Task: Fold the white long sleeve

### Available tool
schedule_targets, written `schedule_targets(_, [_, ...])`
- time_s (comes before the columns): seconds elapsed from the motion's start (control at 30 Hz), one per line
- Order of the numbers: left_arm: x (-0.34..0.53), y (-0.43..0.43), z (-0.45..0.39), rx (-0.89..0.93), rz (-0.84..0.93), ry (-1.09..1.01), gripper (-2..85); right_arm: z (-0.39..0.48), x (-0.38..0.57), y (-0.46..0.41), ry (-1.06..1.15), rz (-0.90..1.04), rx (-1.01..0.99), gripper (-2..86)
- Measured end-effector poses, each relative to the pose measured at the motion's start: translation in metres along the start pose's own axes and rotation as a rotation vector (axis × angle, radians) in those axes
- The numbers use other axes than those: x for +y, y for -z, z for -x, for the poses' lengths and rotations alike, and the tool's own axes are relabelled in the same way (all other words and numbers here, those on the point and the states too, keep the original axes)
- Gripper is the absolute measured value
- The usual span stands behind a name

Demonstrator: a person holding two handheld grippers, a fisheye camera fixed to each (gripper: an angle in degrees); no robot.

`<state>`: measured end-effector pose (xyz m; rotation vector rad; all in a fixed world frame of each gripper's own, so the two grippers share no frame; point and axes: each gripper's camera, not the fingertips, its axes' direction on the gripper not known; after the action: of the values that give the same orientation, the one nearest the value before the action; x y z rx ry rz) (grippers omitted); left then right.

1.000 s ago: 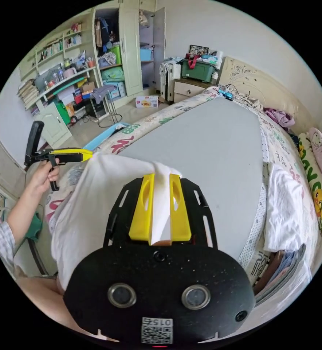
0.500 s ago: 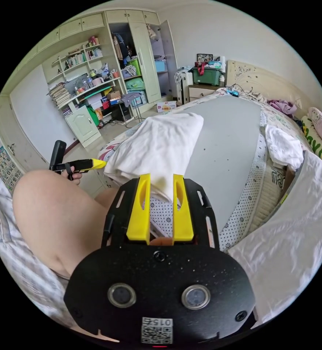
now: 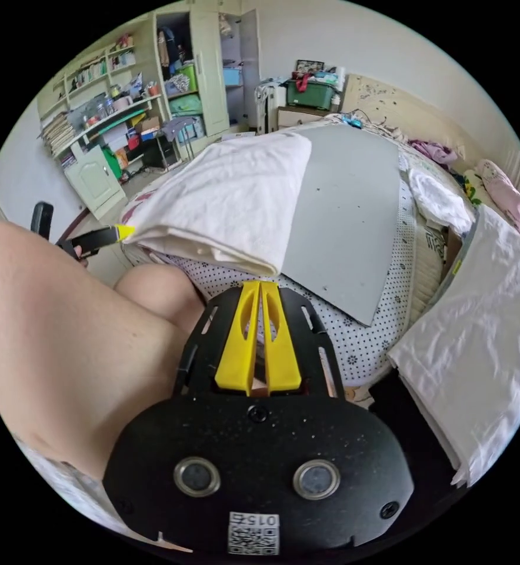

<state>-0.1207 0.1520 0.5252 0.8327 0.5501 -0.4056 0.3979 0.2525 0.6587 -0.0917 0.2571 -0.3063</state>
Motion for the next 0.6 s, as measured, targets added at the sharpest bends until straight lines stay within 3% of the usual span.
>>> schedule_targets(0.23, [0.001, -0.011, -0.007, -0.047, 0.017, -0.017, 2.6, -0.027, 0.008, 0.048, -0.092, -0.23, -0.098, 5.5])
schedule_targets(0.6, [-0.006, -0.004, 0.006, 0.064, -0.062, 0.011, 5.0, -0.001, -0.058, 0.034, 0.17, -0.163, -0.117, 4.7])
